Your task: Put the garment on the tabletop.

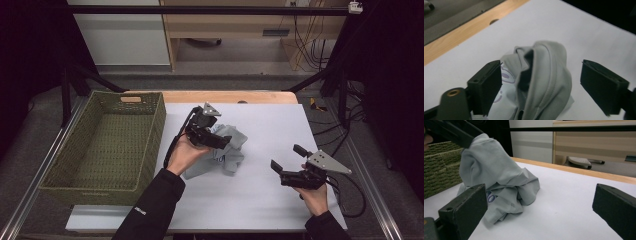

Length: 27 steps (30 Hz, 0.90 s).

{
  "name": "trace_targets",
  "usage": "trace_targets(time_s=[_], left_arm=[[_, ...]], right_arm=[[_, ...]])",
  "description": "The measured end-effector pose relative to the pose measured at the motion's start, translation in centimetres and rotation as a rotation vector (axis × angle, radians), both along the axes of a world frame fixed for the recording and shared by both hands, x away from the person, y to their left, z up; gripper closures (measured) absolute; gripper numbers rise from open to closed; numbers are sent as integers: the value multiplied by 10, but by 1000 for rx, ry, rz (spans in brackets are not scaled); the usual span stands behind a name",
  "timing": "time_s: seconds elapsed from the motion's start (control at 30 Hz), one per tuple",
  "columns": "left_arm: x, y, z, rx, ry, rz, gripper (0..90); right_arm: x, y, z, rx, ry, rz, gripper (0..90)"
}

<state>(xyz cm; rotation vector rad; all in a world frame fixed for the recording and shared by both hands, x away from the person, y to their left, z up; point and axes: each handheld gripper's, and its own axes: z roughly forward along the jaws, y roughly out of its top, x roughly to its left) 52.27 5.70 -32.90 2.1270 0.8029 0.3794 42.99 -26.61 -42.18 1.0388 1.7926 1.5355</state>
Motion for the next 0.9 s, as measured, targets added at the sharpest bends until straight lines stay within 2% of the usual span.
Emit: trace_targets(time_s=[0.07,0.13,0.33,0.37,0.47,0.5,0.57,0.67,0.9], left_arm=[[-7,6,4,-31,-29,15,127],[-13,13,6,-43,-59,16,118],[-30,32,1,-128,-96,17,115],[-34,36,-2,-143,-101,21,111],[-43,44,-10,-143,-125,17,79],[-45,46,-12,-154,-128,19,70],[-53,53,-22,-208,-132,8,67],[-61,62,-34,-265,-144,9,57],[-76,76,-53,-317,-183,30,36]], right_arm=[[0,0,0,2,-4,0,3],[0,-1,0,0,-7,0,3],[-1,-3,2,15,-2,-12,3],[-1,-4,2,12,-3,-9,3],[-1,-5,3,10,-8,-7,3],[-1,-5,3,10,-10,-9,3],[-1,-5,2,13,-7,-5,3],[-1,-4,1,15,2,-3,3],[0,-3,0,-3,0,1,3]])
